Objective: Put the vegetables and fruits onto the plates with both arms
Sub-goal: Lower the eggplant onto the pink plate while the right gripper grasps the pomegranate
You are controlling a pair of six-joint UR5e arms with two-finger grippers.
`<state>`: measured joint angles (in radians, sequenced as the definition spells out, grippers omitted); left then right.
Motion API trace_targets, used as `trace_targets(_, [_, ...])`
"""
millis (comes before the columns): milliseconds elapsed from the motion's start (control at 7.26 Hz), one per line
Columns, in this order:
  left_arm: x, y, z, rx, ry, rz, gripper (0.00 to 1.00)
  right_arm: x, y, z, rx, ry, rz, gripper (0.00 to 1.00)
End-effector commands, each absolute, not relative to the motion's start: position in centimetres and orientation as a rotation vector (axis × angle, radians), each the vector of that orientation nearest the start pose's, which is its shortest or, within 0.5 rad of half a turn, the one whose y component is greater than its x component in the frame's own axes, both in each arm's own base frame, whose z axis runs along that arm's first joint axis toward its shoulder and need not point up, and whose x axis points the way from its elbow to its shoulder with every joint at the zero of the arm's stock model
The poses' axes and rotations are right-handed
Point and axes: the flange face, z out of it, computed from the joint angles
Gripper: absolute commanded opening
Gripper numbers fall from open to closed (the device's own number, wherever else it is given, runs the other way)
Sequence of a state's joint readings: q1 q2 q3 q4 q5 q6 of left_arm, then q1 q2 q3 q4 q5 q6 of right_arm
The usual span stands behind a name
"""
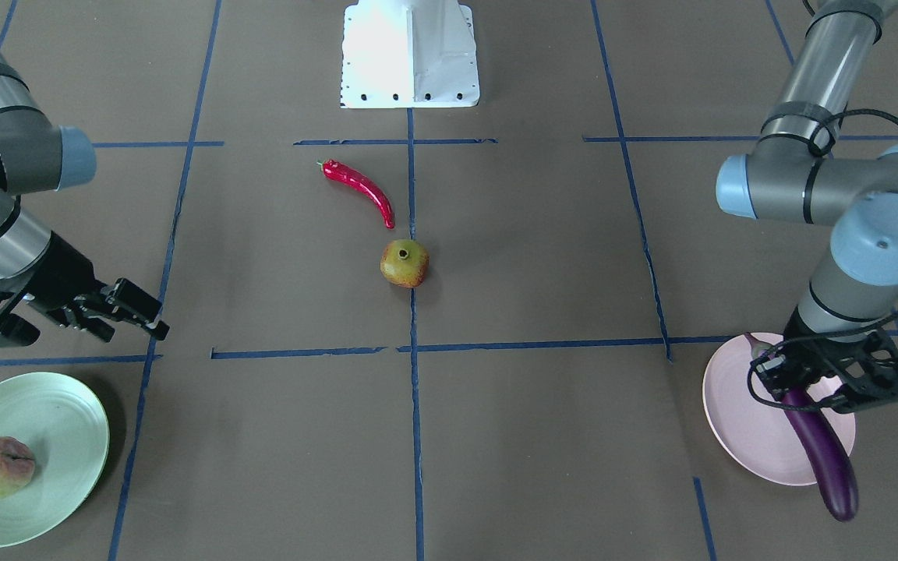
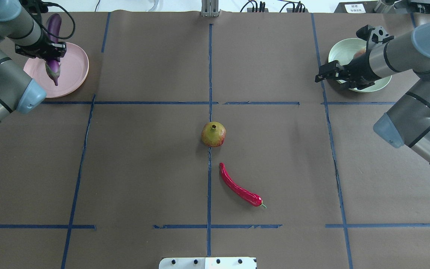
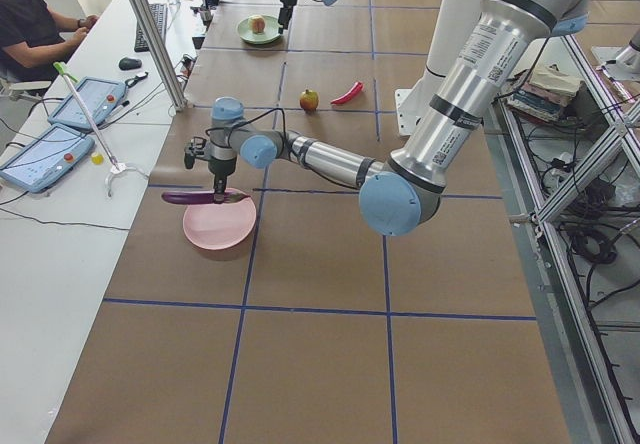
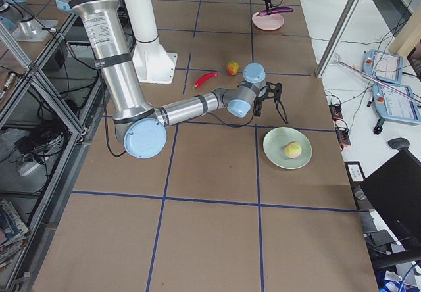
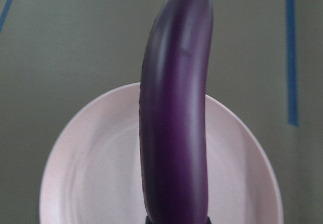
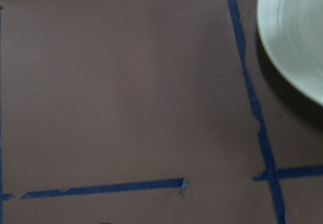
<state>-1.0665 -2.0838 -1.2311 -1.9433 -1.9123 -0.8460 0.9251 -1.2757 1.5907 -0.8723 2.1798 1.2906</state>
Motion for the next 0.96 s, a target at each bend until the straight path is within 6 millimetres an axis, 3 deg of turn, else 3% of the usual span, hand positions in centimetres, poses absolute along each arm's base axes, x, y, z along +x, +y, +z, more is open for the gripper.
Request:
trace_targets(0, [25.4,-69.9,53.6,0.232,0.599,-0.219,1.00,-37.3,-45.8,35.3,-0.062,-1.083,0.235,1.00])
trace_targets(275, [26.1,-69.6,51.0,0.199,0.708,-0.187,1.00,-45.3,-38.1,31.2,-0.041,-0.956,0.224,1.00])
trace_targets(413, [26.2,-69.5,50.8,0.196,0.713,-0.185,1.00,-49.1,-35.4,29.7,-0.033,-0.942,0.222,1.00])
trace_targets(551, [26.2,-69.5,50.7,0.199,0.715,-0.184,1.00,-50.5,-34.9,27.6,-0.022,-0.934,0.226,1.00])
trace_targets(826, [26.2,-69.5,50.4,0.203,0.720,-0.182,1.00,-50.8,-35.0,26.7,-0.026,-0.924,0.228,1.00])
